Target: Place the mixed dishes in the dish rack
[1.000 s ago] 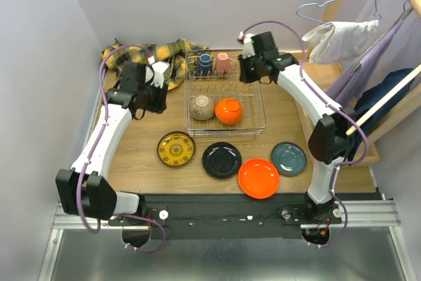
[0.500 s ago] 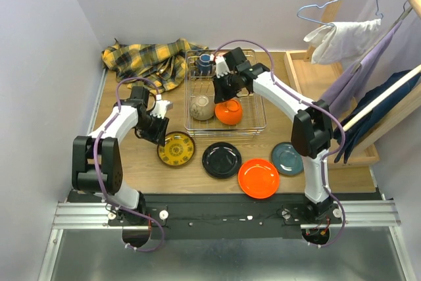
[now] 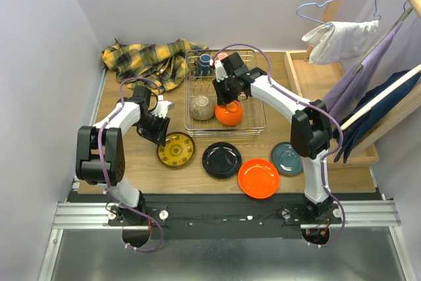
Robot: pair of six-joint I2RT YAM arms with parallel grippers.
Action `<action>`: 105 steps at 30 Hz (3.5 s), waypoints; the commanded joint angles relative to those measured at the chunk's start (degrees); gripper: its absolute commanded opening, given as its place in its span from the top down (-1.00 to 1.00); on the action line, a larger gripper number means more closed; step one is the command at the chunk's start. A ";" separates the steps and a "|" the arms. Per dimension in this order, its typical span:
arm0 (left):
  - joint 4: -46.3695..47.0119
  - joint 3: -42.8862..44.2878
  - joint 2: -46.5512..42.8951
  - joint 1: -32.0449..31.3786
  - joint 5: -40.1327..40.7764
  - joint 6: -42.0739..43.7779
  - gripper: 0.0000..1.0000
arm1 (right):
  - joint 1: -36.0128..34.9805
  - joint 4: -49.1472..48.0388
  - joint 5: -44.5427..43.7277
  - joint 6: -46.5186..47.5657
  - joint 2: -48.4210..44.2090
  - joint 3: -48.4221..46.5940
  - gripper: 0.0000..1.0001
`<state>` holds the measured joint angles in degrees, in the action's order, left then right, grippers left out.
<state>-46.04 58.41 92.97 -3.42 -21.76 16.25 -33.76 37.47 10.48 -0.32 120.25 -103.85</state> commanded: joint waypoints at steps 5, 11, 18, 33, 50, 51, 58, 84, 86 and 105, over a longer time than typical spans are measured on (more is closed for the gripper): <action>-0.19 2.05 3.18 0.34 -0.13 -1.04 0.18 | 0.71 3.92 -8.71 2.25 -0.01 0.05 0.46; 0.51 3.46 -0.67 0.52 1.72 -2.89 0.19 | 0.71 4.01 -4.33 1.82 -1.33 0.32 0.47; -2.03 5.05 1.86 0.52 1.89 -2.19 0.18 | 0.62 3.40 -5.91 1.72 -1.86 0.15 0.46; -2.91 6.53 7.66 0.52 0.14 -1.58 0.45 | 0.62 2.60 -6.79 2.60 -4.84 1.20 0.38; -29.34 26.22 -2.80 2.19 -4.34 17.49 1.00 | 0.71 4.54 24.39 6.30 -10.82 -1.88 -0.11; -30.41 26.84 -2.62 2.54 -4.34 19.15 1.00 | 0.71 4.54 27.46 5.95 -10.47 -2.05 -0.11; -36.22 33.77 -2.53 2.98 -6.19 20.40 1.00 | 0.62 4.54 36.89 5.51 -5.91 -8.55 -0.12; -21.55 33.96 -5.52 2.37 -23.59 9.68 1.00 | -3.42 1.73 49.64 1.37 2.62 -15.94 -0.11; -20.50 33.87 -5.34 2.37 -24.56 8.63 1.00 | -3.59 1.99 49.29 1.37 2.89 -15.77 -0.10; -15.41 31.85 -5.25 2.37 -21.93 4.76 0.86 | -3.77 1.11 44.46 -1.35 5.18 -17.96 0.99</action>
<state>-65.32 91.74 87.90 -0.86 -44.40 24.29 -36.82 39.66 56.73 0.25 125.14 -119.55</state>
